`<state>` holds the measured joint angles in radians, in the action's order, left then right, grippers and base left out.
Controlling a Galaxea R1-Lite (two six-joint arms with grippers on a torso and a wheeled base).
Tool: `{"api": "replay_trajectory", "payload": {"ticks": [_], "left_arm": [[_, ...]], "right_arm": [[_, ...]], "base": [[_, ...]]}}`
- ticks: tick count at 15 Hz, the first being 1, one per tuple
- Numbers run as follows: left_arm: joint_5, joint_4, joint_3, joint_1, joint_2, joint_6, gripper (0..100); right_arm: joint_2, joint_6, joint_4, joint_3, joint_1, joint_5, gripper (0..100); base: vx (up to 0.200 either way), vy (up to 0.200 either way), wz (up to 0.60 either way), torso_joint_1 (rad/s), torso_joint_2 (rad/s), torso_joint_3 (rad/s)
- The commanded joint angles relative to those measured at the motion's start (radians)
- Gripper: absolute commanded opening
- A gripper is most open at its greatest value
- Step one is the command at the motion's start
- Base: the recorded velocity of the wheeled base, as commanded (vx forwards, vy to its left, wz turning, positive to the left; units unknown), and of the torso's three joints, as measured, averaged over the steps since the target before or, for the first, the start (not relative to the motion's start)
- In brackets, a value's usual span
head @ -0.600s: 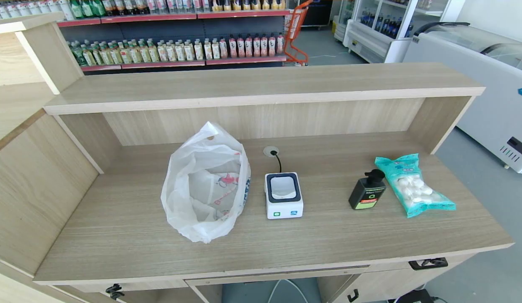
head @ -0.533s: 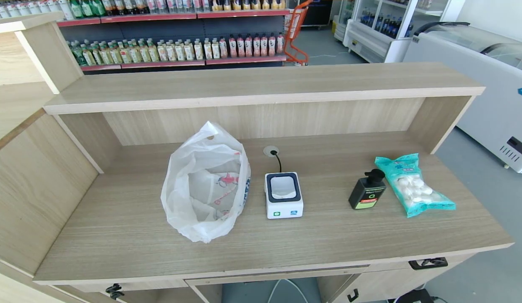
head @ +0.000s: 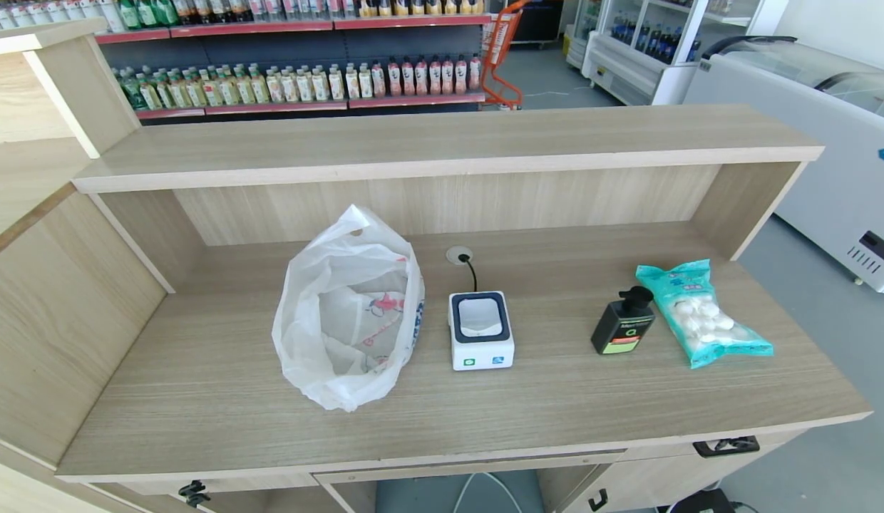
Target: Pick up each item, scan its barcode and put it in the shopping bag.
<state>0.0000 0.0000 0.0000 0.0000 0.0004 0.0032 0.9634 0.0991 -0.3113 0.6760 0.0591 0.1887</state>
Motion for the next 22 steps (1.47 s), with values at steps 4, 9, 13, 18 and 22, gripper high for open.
{"api": "replay_trajectory", "payload": {"ticks": [4, 9, 13, 18, 22], "left_arm": [[0.0, 0.0, 0.0, 0.0, 0.0, 0.0, 100], [0.0, 0.0, 0.0, 0.0, 0.0, 0.0, 100], [0.0, 0.0, 0.0, 0.0, 0.0, 0.0, 100], [0.0, 0.0, 0.0, 0.0, 0.0, 0.0, 100], [0.0, 0.0, 0.0, 0.0, 0.0, 0.0, 100]], "right_arm": [[0.159, 0.002, -0.011, -0.069, 0.03, 0.049, 100], [0.273, 0.07, -0.298, -0.335, 0.179, 0.172, 100], [0.495, 0.099, -0.5, -0.32, 0.226, 0.252, 100], [0.649, 0.2, -0.509, -0.288, 0.278, 0.374, 100], [0.739, 0.202, -0.532, -0.234, 0.26, 0.411, 100]], "base": [[0.0, 0.0, 0.0, 0.0, 0.0, 0.0], [0.0, 0.0, 0.0, 0.0, 0.0, 0.0], [0.0, 0.0, 0.0, 0.0, 0.0, 0.0], [0.0, 0.0, 0.0, 0.0, 0.0, 0.0], [0.0, 0.0, 0.0, 0.0, 0.0, 0.0]]}}
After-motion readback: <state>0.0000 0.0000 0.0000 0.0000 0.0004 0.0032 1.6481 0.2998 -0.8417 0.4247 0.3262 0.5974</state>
